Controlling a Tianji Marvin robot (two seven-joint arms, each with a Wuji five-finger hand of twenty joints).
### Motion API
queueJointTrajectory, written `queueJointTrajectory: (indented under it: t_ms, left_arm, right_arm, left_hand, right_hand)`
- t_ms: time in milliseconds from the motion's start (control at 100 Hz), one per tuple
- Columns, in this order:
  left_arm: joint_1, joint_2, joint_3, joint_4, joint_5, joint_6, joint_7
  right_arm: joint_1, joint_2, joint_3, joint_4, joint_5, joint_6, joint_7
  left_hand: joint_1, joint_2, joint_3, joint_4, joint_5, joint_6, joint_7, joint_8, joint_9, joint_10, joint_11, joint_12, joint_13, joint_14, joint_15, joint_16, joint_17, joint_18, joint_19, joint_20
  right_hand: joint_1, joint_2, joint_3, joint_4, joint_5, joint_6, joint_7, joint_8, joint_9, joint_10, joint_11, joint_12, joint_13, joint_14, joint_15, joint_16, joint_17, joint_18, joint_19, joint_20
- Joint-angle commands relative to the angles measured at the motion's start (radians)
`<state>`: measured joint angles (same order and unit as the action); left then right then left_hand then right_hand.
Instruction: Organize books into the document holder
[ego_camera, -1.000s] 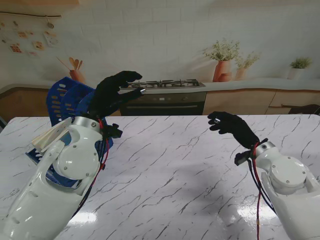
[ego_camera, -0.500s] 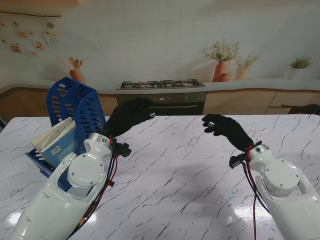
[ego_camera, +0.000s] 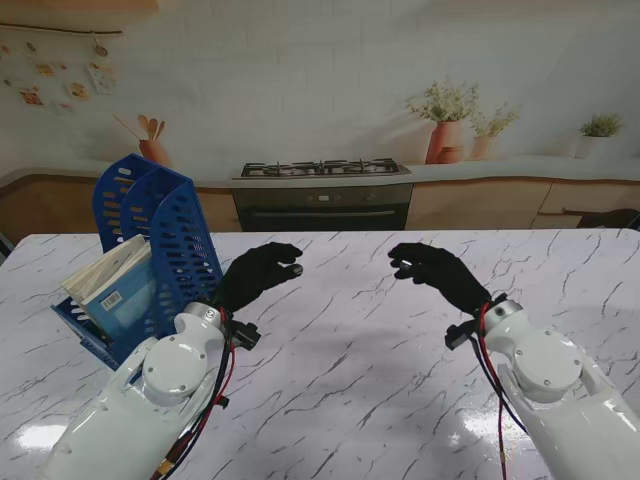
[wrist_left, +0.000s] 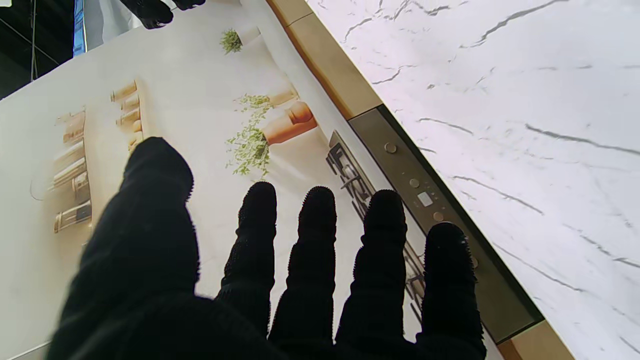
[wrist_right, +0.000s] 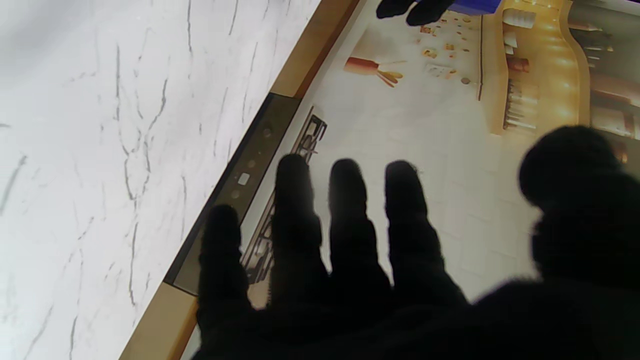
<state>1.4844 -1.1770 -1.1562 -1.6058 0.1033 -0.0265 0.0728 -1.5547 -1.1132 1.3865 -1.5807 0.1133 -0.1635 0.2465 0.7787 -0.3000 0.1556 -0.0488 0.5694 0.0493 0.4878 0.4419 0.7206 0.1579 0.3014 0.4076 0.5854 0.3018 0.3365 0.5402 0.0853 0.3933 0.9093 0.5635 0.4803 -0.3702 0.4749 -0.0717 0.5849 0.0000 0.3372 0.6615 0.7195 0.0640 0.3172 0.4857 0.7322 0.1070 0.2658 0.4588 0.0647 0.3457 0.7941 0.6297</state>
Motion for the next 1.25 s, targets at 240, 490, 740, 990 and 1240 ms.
queueJointTrajectory:
  t_ms: [240, 490, 740, 990, 1240]
  left_arm:
    - [0.041, -0.003, -0.012, 0.006, 0.02, -0.021, 0.0]
    - [0.052, -0.004, -0.019, 0.022, -0.015, -0.031, -0.009]
    - [0.059, -0.005, -0.021, 0.029, -0.022, -0.032, -0.008]
    - [0.06, -0.005, -0.021, 0.034, -0.025, -0.026, -0.011]
    - [0.051, -0.003, -0.021, 0.05, -0.029, -0.018, -0.026]
  right_arm:
    - [-0.036, -0.011, -0.028, 0.023, 0.001, -0.002, -0.01]
    - [-0.061, -0.009, -0.025, 0.011, -0.009, 0.001, -0.011]
    - [-0.075, -0.005, -0.014, -0.005, -0.026, 0.016, -0.005]
    - [-0.078, -0.002, -0.009, -0.009, -0.025, 0.025, 0.01]
    - [-0.08, 0.001, -0.006, -0.012, -0.02, 0.033, 0.028]
  left_hand:
    - [0.02, 0.032, -0.024, 0.027, 0.005, 0.002, 0.011, -0.007, 0.007, -0.011, 0.026, 0.022, -0.007, -0.009, 0.013, 0.015, -0.02, 0.007, 0.016, -0.005]
    - [0.021, 0.029, -0.023, 0.027, 0.004, 0.004, 0.013, -0.008, 0.014, -0.017, 0.037, 0.032, -0.002, -0.009, 0.022, 0.022, -0.019, 0.006, 0.02, -0.003]
    - [0.021, 0.03, -0.022, 0.027, 0.007, 0.003, 0.014, -0.009, 0.018, -0.021, 0.039, 0.034, -0.001, -0.01, 0.022, 0.023, -0.02, 0.004, 0.02, -0.004]
    - [0.02, 0.029, -0.023, 0.026, 0.004, 0.003, 0.014, -0.01, 0.014, -0.021, 0.036, 0.034, -0.002, -0.012, 0.021, 0.022, -0.024, -0.001, 0.017, -0.005]
    - [0.022, 0.029, -0.022, 0.026, 0.004, 0.005, 0.015, -0.011, 0.012, -0.021, 0.037, 0.034, -0.004, -0.009, 0.022, 0.023, -0.028, -0.003, 0.014, -0.005]
  right_hand:
    - [-0.008, 0.003, -0.012, 0.025, 0.013, -0.004, 0.016, 0.007, 0.018, -0.021, -0.001, -0.012, 0.012, -0.031, -0.013, -0.01, 0.002, 0.119, 0.011, 0.0]
    - [-0.007, 0.004, -0.013, 0.025, 0.015, -0.006, 0.018, 0.008, 0.02, -0.021, 0.003, -0.011, 0.015, -0.032, -0.01, -0.01, 0.001, 0.119, 0.013, -0.002]
    - [-0.007, 0.006, -0.014, 0.026, 0.016, -0.007, 0.019, 0.009, 0.019, -0.02, 0.004, -0.011, 0.015, -0.031, -0.008, -0.009, 0.002, 0.118, 0.017, -0.002]
    - [-0.006, 0.01, -0.015, 0.026, 0.016, -0.009, 0.019, 0.009, 0.017, -0.02, 0.003, -0.012, 0.011, -0.029, -0.008, -0.01, 0.0, 0.117, 0.017, -0.004]
    - [-0.006, 0.012, -0.018, 0.026, 0.015, -0.008, 0.019, 0.009, 0.017, -0.019, 0.002, -0.013, 0.011, -0.03, -0.009, -0.01, -0.001, 0.117, 0.016, -0.007]
